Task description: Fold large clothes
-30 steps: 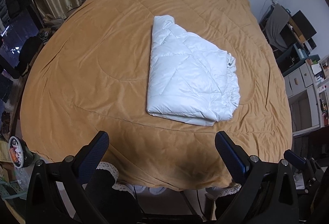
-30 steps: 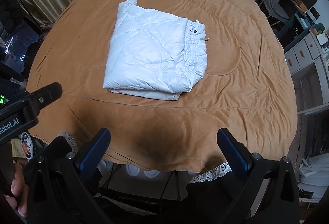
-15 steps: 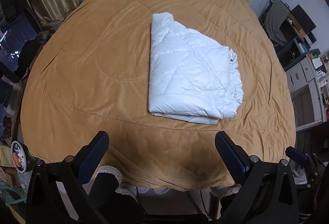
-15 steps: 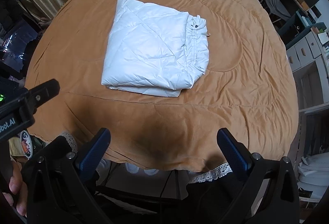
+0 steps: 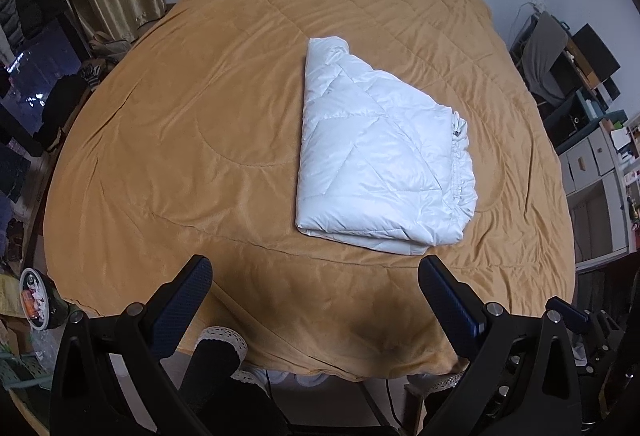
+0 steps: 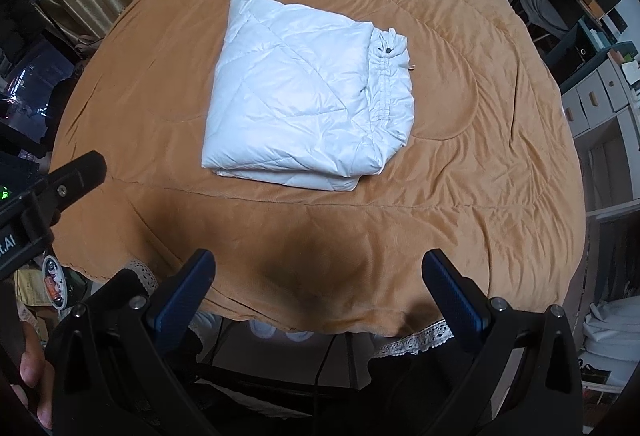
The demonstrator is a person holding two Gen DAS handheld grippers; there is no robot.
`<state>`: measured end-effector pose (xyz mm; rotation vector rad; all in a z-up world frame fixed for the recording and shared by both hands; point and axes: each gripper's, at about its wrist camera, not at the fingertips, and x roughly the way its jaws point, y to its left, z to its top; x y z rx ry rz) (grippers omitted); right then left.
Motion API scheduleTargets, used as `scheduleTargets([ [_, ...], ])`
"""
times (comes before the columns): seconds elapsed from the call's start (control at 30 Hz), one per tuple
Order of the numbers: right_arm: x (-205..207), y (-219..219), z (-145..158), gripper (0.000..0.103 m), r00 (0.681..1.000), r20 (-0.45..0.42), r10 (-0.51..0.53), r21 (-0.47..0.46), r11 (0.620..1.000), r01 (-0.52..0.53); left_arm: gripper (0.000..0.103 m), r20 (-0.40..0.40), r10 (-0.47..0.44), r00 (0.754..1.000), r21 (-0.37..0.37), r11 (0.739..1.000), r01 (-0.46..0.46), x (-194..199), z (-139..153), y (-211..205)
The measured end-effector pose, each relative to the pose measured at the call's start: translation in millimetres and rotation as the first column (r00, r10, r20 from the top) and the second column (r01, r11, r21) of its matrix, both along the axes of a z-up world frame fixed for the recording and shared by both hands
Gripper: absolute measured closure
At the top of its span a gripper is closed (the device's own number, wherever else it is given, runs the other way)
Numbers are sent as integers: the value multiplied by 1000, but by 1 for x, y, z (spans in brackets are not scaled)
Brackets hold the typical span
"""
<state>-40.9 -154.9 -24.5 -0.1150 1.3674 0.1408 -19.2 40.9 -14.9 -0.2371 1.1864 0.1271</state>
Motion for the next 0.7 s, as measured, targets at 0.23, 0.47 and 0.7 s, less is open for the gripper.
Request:
scheduleTargets([
  [0.23,1,1,-3,0,1000,-19,-3,-9,1000,2,0,-7,-13,1000,-8,1000,13,2,-2,-2],
  [0.47,2,0,-6,0,999,-37,-1,-11,1000,1,0,-10,-15,1000,15,1000,15,0,-4,-3],
  [0.7,0,-3,-8,0,999,-38,-1,-19,1000,0,0,-39,-32,999,16,999,33,1,-11,-6],
])
